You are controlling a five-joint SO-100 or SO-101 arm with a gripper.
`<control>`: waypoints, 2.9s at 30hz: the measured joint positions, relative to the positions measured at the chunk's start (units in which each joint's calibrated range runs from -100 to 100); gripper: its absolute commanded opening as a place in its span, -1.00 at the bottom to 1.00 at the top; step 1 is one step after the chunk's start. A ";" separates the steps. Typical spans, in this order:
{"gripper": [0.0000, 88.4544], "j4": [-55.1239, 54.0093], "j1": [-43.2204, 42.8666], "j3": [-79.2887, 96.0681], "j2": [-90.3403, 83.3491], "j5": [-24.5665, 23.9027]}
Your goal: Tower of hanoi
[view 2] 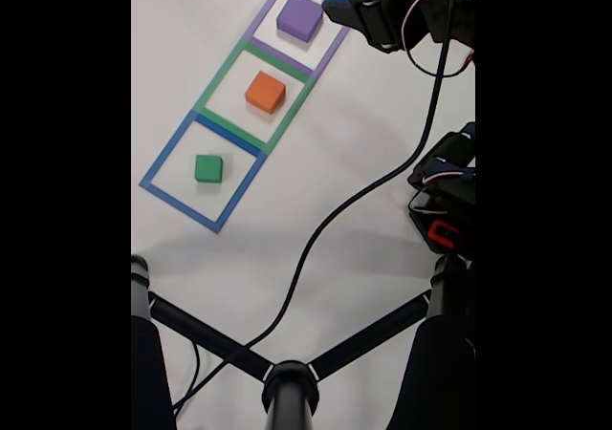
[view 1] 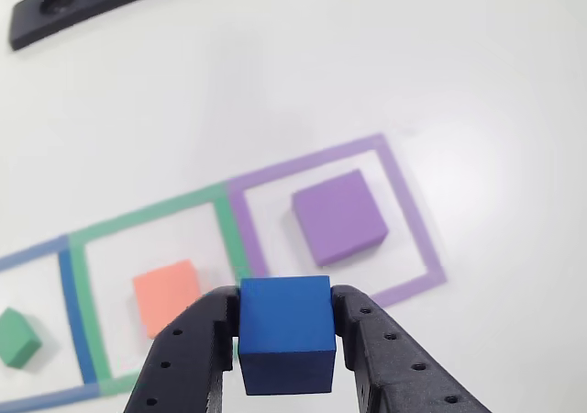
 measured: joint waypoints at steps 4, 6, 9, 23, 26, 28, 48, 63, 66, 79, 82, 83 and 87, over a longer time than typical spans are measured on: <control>-0.95 -9.39 3.85 11.40 -1.60 0.00; -0.95 -13.88 5.32 16.36 -1.69 0.00; -0.95 -22.39 7.29 23.59 -1.77 0.00; -0.95 -64.77 11.05 38.90 17.90 0.00; -0.95 -74.40 11.54 39.16 25.41 0.00; -0.95 -79.53 11.87 39.69 29.21 -0.39; -0.94 -116.69 11.22 39.95 58.42 0.20; -0.94 -124.96 7.12 40.03 65.34 0.20; -0.91 -126.65 7.12 40.03 67.20 0.20; -0.59 -130.02 7.12 40.03 70.16 0.00; -0.53 -130.02 7.12 40.03 70.16 0.00; -0.52 -130.02 7.12 40.21 70.16 0.00; -0.50 -128.25 7.12 42.12 67.54 0.00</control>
